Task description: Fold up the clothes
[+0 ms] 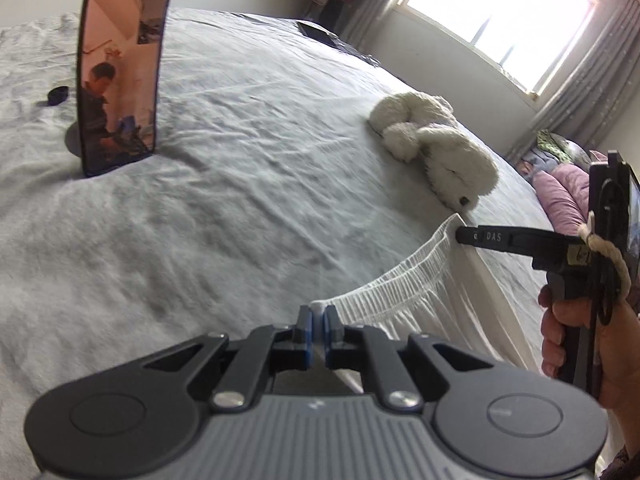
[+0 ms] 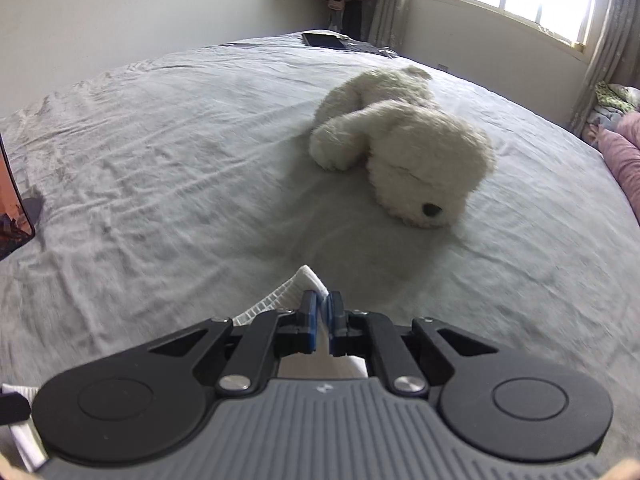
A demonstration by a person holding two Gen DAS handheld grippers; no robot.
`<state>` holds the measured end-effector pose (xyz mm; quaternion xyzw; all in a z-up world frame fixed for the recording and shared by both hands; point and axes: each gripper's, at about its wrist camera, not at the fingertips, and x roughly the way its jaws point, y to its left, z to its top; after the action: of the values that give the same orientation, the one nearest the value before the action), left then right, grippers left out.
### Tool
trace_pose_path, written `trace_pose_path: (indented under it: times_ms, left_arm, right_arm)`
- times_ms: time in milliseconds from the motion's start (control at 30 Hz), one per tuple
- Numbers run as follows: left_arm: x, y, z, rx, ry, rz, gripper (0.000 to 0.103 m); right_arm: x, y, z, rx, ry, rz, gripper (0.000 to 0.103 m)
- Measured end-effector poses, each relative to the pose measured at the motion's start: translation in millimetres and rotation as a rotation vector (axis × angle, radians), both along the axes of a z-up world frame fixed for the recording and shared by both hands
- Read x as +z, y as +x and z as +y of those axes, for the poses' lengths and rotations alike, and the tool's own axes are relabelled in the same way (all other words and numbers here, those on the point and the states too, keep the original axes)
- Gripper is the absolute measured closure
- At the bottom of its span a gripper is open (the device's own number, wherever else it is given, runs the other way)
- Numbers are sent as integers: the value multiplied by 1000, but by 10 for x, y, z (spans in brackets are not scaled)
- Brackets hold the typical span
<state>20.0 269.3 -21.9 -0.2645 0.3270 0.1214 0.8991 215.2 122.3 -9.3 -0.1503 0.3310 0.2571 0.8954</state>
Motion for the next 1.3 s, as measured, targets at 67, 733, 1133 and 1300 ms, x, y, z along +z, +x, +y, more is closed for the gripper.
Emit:
trace_pose_path:
  times_ms: [67,733,1133,1300]
  left_arm:
    - [24,-30,90,41,24,-6,98]
    - [-243,-186,843,227,17,41,93]
    - [-54,-237,731,241,21,-20,62]
    - [48,-213,549,179,66,-58,56]
  right_arm:
    - [4,47,243,31,9,4,97]
    - [-314,72,1404,186,29,60,92]
    - [15,1,563,50,100,128,64]
    - [116,-138,-38,-2,88,141,64]
